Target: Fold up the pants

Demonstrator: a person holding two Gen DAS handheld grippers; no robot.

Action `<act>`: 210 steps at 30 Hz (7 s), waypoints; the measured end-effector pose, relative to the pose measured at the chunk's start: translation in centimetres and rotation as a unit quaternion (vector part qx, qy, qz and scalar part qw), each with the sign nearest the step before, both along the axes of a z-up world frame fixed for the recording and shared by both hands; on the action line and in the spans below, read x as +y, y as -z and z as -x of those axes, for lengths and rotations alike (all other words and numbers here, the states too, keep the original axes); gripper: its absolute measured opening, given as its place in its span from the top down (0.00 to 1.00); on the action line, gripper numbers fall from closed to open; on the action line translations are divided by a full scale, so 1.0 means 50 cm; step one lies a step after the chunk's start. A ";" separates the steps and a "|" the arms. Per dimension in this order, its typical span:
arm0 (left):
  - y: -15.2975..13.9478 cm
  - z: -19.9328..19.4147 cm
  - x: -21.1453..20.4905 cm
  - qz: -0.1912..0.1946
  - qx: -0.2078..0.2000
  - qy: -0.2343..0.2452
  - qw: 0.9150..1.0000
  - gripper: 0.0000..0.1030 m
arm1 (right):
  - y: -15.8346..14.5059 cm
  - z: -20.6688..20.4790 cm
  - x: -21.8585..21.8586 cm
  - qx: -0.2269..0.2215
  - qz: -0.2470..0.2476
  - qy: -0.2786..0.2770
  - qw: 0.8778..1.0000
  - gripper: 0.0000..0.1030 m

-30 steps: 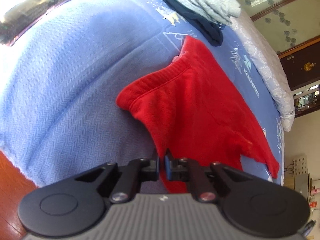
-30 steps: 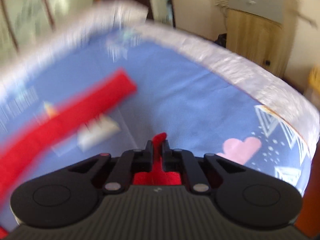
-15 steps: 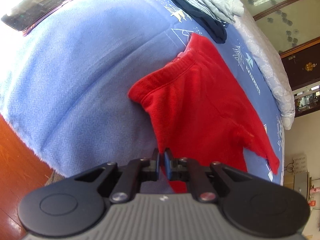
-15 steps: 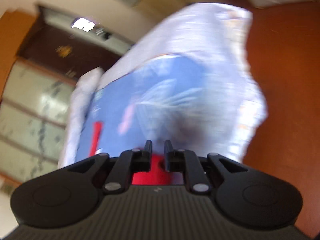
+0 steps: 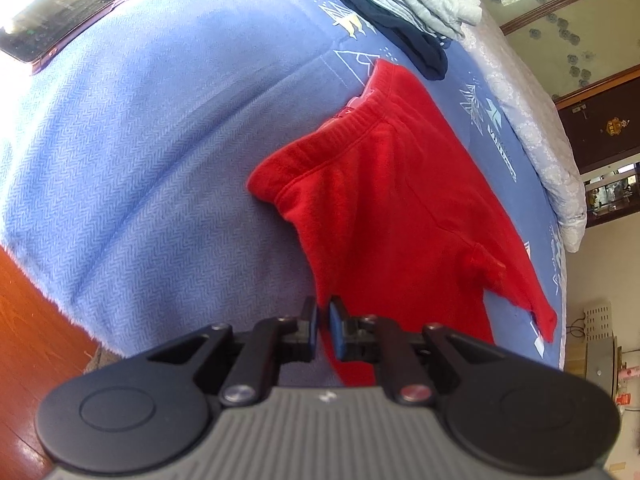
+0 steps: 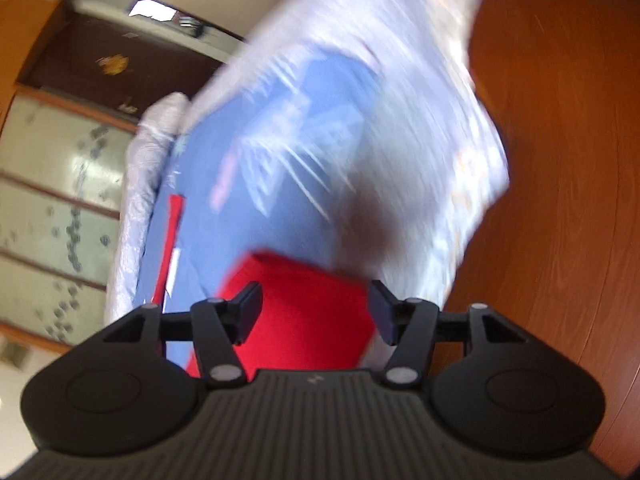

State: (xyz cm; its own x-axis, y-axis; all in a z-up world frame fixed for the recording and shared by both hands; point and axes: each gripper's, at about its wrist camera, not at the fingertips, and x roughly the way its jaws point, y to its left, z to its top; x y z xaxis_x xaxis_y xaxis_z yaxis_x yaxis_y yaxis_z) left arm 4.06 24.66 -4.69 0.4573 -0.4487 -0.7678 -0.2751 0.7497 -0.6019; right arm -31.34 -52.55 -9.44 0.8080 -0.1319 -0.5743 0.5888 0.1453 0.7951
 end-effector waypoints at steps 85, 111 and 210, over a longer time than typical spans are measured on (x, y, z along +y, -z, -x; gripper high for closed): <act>0.007 -0.377 -0.025 -0.079 -0.070 -0.007 0.994 0.79 | -0.182 -1.080 0.676 -0.003 0.470 -0.693 0.546 0.95; -0.031 -0.270 -0.009 0.019 -0.072 -0.041 0.996 0.58 | -0.246 -0.797 0.214 -0.054 0.298 -0.335 0.892 0.62; 0.016 -0.359 -0.033 0.008 -0.024 -0.051 0.998 0.81 | -0.087 -0.462 -0.058 0.033 0.135 -0.036 0.990 0.51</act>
State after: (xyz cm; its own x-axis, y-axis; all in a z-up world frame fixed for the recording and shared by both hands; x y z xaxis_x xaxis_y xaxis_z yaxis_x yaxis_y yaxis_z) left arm 22.02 23.00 -5.48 0.5382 -0.4103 -0.7362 -0.3201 0.7086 -0.6288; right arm -8.24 -55.47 -5.11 0.7824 -0.2314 -0.5782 0.6191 0.3908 0.6812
